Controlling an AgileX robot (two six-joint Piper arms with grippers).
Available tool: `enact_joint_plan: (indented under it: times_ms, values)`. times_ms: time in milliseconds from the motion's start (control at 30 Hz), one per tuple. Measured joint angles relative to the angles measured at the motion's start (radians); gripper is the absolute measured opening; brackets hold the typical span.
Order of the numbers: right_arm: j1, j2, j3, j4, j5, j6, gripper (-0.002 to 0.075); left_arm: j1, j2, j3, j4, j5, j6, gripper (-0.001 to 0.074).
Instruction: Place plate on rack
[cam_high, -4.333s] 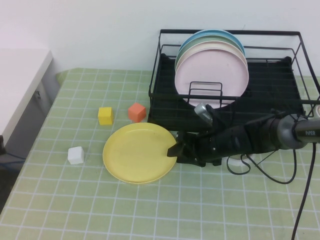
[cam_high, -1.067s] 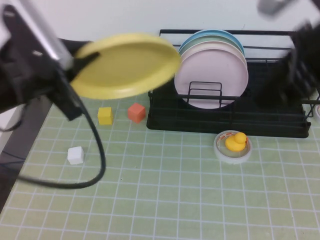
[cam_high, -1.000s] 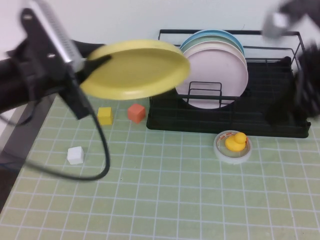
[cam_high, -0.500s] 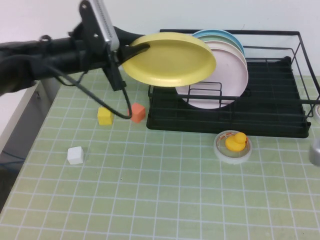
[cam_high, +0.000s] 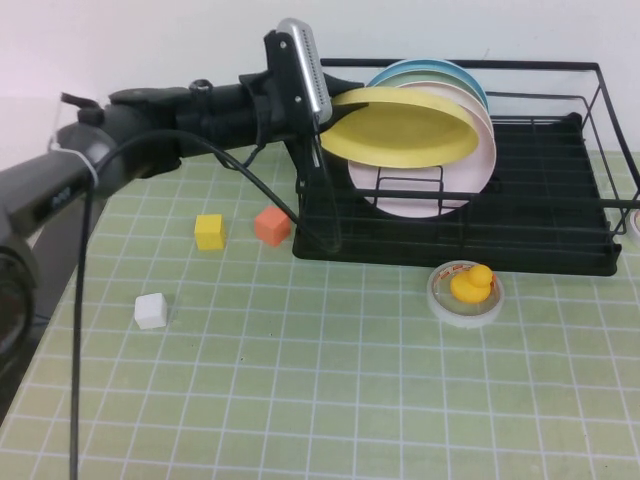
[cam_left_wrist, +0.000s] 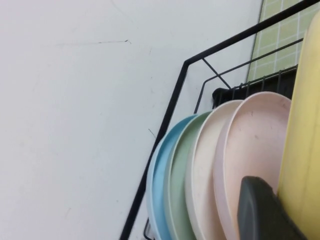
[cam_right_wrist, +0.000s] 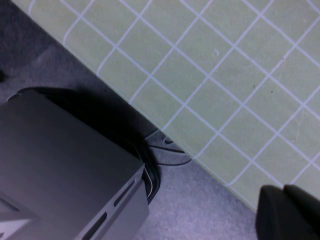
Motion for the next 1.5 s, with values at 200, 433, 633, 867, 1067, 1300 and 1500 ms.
enact_joint_plan:
  times_ms: [200,433,633,867,1067,1300,1500]
  values:
    - [0.000,0.000,0.000,-0.002,0.000,0.018,0.0001,-0.002,0.059,-0.030,-0.002,0.010,-0.018,0.0088]
    - [0.000,0.000,0.000,-0.002,-0.002,0.021,0.0001,-0.013,0.075,-0.030,-0.002,0.030,-0.024,0.0132]
    - [0.000,0.000,0.000,-0.002,-0.002,0.023,0.0001,-0.041,0.075,-0.031,-0.002,0.056,-0.032,0.0380]
    - [0.000,0.000,0.000,-0.002,-0.002,0.025,0.0001,-0.042,0.059,-0.031,-0.002,0.060,-0.043,0.0434]
    - [0.000,-0.014,0.000,-0.121,0.048,0.049,0.0000,-0.042,-0.043,-0.031,-0.002,-0.072,-0.339,0.0240]
    - [0.000,-0.179,0.000,-0.390,0.117,0.179,0.0000,-0.041,-0.230,-0.031,0.452,-0.296,-0.992,0.0018]
    - [0.000,-0.395,0.006,-0.427,0.060,0.265,0.0000,-0.041,-0.382,-0.031,1.094,-0.091,-1.627,0.0003]
